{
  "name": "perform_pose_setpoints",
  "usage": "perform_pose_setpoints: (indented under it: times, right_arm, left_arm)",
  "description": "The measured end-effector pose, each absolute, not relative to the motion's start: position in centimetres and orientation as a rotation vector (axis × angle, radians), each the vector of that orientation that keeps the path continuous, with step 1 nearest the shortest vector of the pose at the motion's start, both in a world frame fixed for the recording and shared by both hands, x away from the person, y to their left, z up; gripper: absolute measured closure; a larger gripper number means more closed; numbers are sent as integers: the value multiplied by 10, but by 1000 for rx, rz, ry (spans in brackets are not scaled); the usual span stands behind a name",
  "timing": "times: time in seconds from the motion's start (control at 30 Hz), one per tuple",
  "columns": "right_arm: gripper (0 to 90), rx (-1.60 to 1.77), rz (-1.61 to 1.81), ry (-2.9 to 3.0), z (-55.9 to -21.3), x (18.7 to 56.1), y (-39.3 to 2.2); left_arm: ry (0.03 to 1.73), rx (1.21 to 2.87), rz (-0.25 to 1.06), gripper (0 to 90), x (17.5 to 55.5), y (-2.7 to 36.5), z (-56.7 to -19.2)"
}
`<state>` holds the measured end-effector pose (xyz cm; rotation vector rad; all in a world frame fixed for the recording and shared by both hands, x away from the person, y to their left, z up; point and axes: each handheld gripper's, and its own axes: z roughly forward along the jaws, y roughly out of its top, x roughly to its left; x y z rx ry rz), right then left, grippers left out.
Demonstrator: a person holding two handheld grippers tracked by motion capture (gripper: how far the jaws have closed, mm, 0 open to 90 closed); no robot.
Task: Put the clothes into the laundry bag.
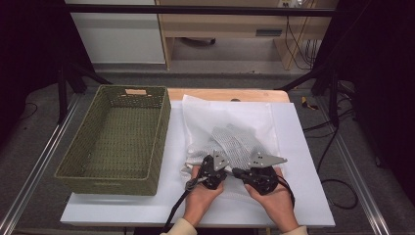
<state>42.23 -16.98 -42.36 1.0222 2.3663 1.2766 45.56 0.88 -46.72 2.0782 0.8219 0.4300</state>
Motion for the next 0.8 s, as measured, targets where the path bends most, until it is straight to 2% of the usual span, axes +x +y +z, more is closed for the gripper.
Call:
perform_pose_setpoints:
  times: [0.8]
  right_arm:
    - [891,1049,1268,2335,-422,426,-181]
  left_arm:
    - [857,2084,453,900,475,7,-465]
